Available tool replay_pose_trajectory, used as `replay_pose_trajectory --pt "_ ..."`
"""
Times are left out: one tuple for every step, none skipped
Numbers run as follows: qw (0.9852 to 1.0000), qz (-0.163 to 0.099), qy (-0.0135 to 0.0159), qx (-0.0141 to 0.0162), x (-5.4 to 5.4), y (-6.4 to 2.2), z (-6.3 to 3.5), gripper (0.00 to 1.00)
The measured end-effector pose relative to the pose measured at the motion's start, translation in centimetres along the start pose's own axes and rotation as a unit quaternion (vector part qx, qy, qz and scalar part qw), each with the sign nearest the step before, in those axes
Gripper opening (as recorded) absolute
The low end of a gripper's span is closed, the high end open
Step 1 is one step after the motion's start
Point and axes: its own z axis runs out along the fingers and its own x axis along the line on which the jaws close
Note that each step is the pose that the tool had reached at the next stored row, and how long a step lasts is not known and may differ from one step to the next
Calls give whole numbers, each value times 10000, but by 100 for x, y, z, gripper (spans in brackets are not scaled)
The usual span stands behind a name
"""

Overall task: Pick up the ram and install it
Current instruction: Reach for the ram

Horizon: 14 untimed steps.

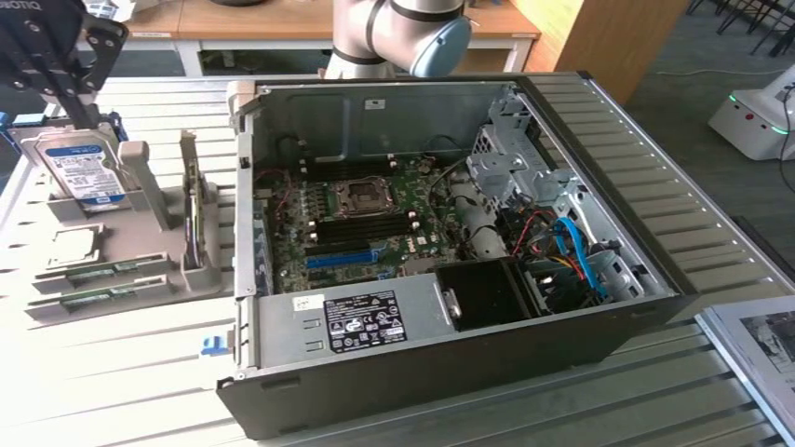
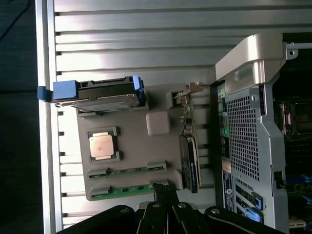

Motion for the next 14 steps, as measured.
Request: replay_pose_trajectory --pt "10000 0 0 0 22 -2 0 14" --pt "10000 0 0 0 43 -3 -1 14" --pt "10000 1 0 0 64 -5 -2 14" --pt "10000 1 0 0 85 -6 -2 14" --pt "10000 0 0 0 107 -8 -3 14" --pt "10000 0 0 0 128 -9 -4 14" --pt "10000 0 0 0 149 -11 -4 14" --pt "10000 0 0 0 168 -12 -4 14" --pt "10000 0 0 0 185 -14 -4 14" --pt "10000 0 0 0 202 -15 -5 14" --pt "10000 0 0 0 217 -16 -6 14" --pt "10000 0 0 0 229 -17 -6 14" --pt "10000 0 0 0 235 -17 -6 14" --pt "10000 0 0 0 235 -17 -6 14"
